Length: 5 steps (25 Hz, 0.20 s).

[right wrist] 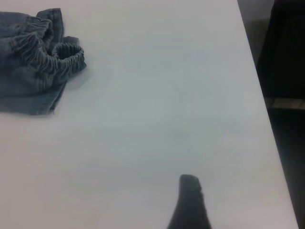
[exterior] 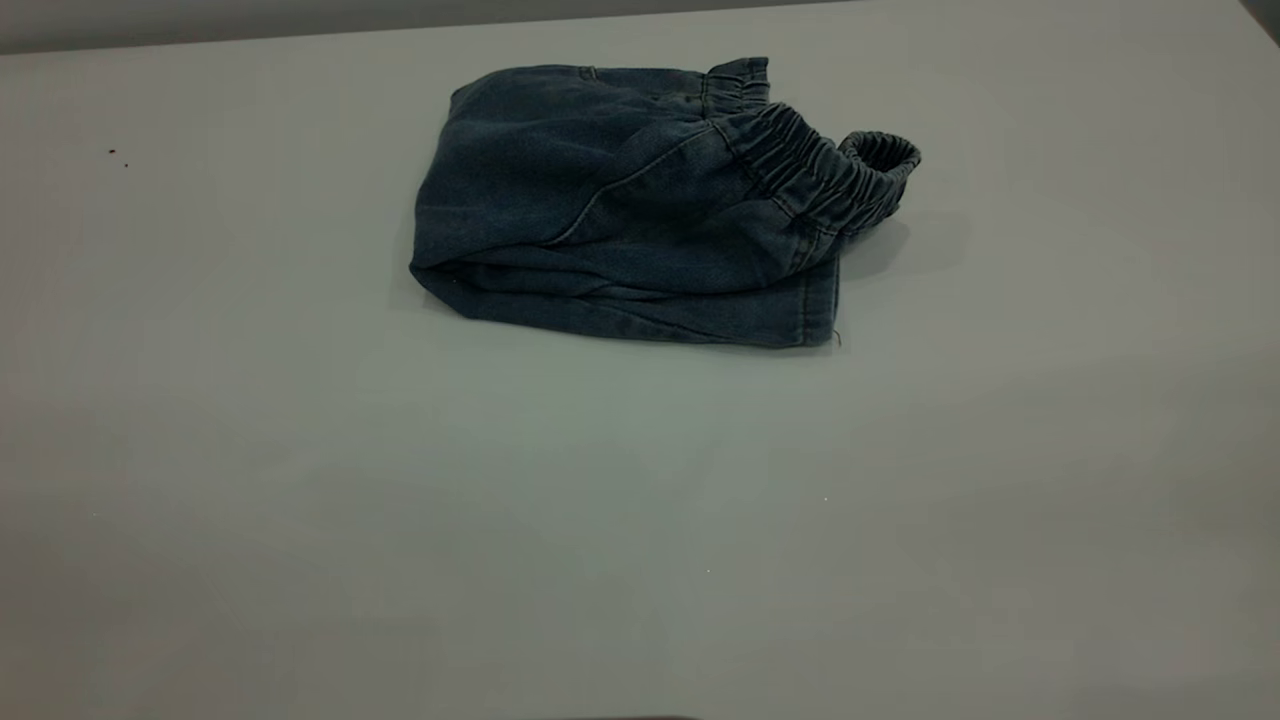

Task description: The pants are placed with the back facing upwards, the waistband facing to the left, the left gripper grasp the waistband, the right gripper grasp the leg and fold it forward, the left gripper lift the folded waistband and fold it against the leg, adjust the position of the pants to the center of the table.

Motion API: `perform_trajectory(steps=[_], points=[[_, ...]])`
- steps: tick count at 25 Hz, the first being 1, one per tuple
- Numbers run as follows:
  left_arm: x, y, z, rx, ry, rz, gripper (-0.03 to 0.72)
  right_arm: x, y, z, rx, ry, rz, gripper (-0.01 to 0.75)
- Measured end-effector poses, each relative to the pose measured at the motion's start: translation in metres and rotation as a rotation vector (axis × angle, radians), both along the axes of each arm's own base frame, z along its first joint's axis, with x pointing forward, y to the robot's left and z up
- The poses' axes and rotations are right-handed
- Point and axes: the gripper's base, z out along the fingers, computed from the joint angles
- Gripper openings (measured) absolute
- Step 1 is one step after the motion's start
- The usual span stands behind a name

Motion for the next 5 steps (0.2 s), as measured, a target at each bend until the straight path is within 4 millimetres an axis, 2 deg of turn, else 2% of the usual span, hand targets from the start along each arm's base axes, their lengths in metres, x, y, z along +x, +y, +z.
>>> perform_trajectory(steps=[5], points=[[0.0000,0.0000,0.0000,0.002,0.000,-0.001,0.531,0.0000,0.0000,0.0000,0.000,0.000,0.000,0.466]])
